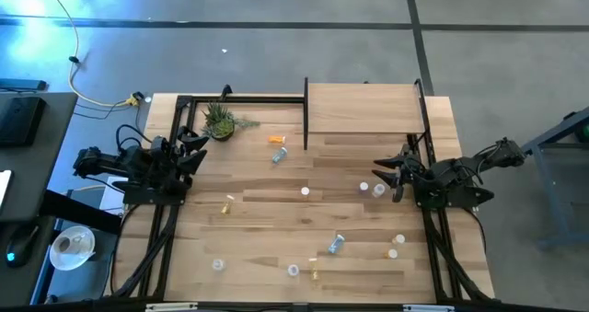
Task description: Pick and place medicine bottles onto shelf by color
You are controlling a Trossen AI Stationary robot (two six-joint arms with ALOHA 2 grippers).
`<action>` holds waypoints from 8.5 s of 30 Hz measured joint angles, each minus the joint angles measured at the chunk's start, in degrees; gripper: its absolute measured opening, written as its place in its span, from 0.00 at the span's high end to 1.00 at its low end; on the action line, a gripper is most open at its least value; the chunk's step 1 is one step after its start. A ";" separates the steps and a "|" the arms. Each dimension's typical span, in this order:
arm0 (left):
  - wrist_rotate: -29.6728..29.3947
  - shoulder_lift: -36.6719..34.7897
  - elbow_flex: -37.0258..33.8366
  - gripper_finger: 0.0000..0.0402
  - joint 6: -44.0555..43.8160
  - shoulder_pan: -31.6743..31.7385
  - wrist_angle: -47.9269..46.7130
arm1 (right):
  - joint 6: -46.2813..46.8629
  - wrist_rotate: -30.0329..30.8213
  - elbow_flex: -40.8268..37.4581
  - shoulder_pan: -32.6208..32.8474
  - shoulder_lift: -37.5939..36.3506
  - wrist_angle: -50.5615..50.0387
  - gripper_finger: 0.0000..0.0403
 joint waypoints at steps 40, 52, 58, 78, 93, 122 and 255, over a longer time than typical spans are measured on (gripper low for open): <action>0.00 0.00 -0.01 0.51 0.00 0.00 0.00 | 0.00 0.00 -0.02 0.00 0.00 0.00 0.64; 0.00 0.00 0.00 0.51 0.00 0.01 -0.01 | 0.00 0.00 -0.02 0.00 0.00 0.00 0.64; 0.00 0.00 0.00 0.51 0.00 -0.01 0.00 | 0.00 0.00 -0.01 0.00 -0.02 0.00 0.64; 0.00 0.00 0.00 0.51 0.00 -0.01 0.00 | 0.00 0.01 -0.01 0.00 0.00 0.02 0.64; 0.00 0.00 0.00 0.51 0.00 -0.01 -0.01 | 4.66 3.93 -0.02 -0.02 0.00 0.08 0.64; 0.00 0.00 -0.01 0.51 0.00 -0.01 0.02 | 1.05 11.36 2.05 -0.02 0.25 12.59 0.51; -2.16 0.00 0.00 0.51 -0.50 0.01 -9.32 | 27.64 -23.56 34.18 -11.74 62.90 -24.00 0.74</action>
